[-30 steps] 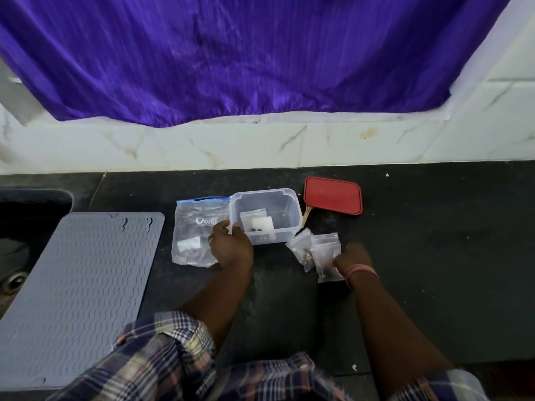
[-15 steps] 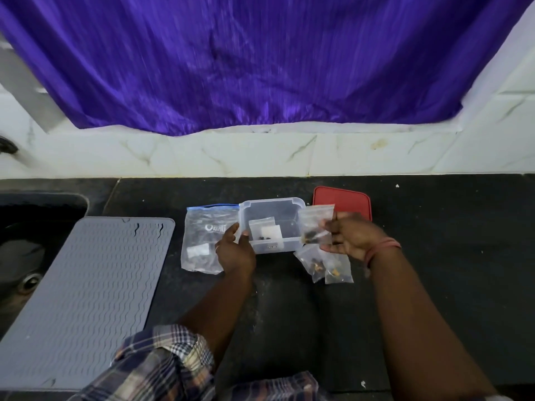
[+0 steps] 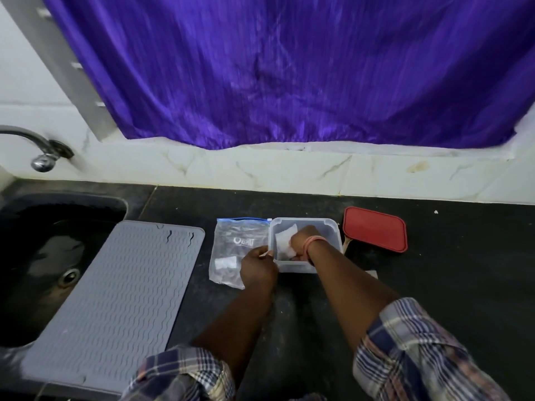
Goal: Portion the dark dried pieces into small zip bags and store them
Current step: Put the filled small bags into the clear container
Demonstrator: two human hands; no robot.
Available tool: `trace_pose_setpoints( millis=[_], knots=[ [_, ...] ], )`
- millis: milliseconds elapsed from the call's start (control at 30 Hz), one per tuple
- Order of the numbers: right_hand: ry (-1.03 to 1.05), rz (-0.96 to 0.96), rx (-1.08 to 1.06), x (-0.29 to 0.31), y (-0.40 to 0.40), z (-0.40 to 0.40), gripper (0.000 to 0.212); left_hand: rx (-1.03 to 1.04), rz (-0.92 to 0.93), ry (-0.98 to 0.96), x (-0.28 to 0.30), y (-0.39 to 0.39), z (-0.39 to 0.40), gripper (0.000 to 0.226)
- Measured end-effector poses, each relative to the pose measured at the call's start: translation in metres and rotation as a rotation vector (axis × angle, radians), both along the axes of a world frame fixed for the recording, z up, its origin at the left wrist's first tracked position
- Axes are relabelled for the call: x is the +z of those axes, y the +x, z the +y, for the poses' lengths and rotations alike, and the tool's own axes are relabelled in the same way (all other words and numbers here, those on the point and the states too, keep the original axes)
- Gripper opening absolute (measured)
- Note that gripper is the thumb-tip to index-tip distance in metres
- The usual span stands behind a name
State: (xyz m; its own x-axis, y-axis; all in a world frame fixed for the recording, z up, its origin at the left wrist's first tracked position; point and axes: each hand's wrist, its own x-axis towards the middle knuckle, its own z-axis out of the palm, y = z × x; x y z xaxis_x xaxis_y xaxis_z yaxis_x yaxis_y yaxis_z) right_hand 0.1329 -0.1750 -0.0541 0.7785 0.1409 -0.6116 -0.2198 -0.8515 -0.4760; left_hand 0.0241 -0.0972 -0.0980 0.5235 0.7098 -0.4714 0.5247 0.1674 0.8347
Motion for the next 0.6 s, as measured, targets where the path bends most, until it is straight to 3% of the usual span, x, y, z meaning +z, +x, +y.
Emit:
trace_pose_setpoints(
  millis=[67, 233, 433, 600],
  knots=[
    [-0.033, -0.028, 0.039, -0.006, 0.002, 0.004, 0.023, 0.003, 0.008, -0.002, 0.001, 0.000, 0.001, 0.022],
    [-0.049, -0.138, -0.109, -0.027, 0.009, 0.000, 0.033, -0.001, 0.032, 0.031, 0.002, 0.001, 0.000, 0.025],
    [-0.145, -0.078, 0.116, -0.026, 0.011, 0.006, 0.025, -0.004, 0.040, 0.004, 0.003, 0.002, 0.001, 0.025],
    [-0.166, -0.115, 0.119, -0.028, 0.013, 0.010, 0.031, 0.016, 0.044, -0.003, 0.003, 0.005, 0.000, 0.024]
  ],
)
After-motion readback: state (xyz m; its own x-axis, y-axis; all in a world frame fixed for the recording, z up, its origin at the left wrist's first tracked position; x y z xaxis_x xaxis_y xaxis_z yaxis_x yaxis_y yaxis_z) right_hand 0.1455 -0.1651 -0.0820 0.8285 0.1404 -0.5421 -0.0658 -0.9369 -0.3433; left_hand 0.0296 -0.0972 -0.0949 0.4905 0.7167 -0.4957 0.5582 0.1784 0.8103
